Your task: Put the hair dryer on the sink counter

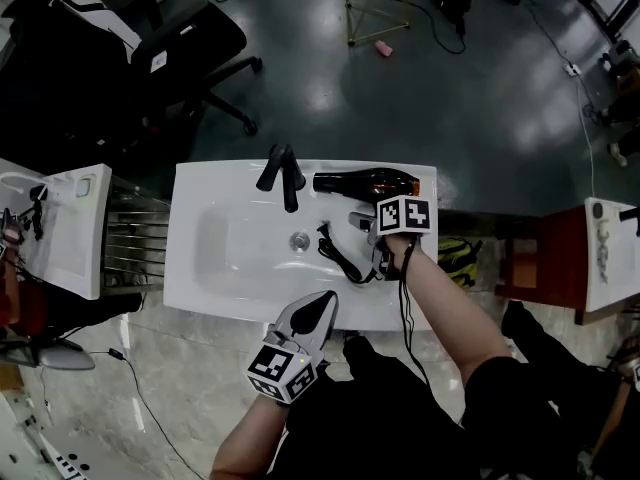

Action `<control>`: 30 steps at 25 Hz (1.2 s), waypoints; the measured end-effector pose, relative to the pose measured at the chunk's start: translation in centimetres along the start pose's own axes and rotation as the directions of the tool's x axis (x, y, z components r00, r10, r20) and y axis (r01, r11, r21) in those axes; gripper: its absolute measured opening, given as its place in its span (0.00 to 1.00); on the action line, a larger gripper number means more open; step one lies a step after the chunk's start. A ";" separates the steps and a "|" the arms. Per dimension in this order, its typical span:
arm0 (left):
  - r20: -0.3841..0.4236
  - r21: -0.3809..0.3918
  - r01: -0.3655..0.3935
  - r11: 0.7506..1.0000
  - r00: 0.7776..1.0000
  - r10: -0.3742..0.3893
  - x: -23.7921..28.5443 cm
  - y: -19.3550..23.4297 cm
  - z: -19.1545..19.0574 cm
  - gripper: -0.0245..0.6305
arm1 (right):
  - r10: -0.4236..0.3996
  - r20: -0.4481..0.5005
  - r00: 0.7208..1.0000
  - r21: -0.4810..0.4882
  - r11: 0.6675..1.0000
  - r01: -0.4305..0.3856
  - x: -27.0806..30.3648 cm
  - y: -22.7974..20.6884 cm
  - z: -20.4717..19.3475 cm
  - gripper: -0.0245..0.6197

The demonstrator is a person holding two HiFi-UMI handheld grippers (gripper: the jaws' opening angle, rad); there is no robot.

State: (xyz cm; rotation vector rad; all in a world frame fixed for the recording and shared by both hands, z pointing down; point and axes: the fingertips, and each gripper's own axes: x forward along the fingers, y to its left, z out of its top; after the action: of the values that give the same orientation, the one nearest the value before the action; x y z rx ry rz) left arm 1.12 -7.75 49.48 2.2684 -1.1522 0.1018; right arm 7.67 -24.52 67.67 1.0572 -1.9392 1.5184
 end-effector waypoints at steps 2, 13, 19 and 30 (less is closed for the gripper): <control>0.004 0.001 0.003 1.000 1.000 -0.003 -0.1 -0.2 0.0 0.04 | -0.016 0.006 1.000 0.000 1.000 0.016 -0.3 -0.2 0.1 0.52; 0.014 0.030 0.009 1.000 1.000 -0.009 -0.7 -0.9 0.9 0.04 | -0.031 0.075 0.997 0.008 1.000 0.030 -3.4 -0.9 1.0 0.52; 0.016 0.046 0.010 0.999 1.000 -0.011 -0.7 -1.8 1.5 0.04 | -0.018 0.114 0.993 0.002 1.000 0.018 -5.8 -1.0 1.7 0.52; 0.041 0.062 -0.018 0.998 0.999 0.015 -1.4 -2.3 2.0 0.04 | 0.037 0.212 0.977 -0.013 0.999 -0.035 -11.4 -0.2 0.6 0.52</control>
State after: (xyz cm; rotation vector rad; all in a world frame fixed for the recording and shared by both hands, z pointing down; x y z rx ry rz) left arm 1.65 -6.75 46.30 2.3254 -1.2045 0.1001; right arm 14.68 -21.83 59.12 1.2298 -2.1162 1.4646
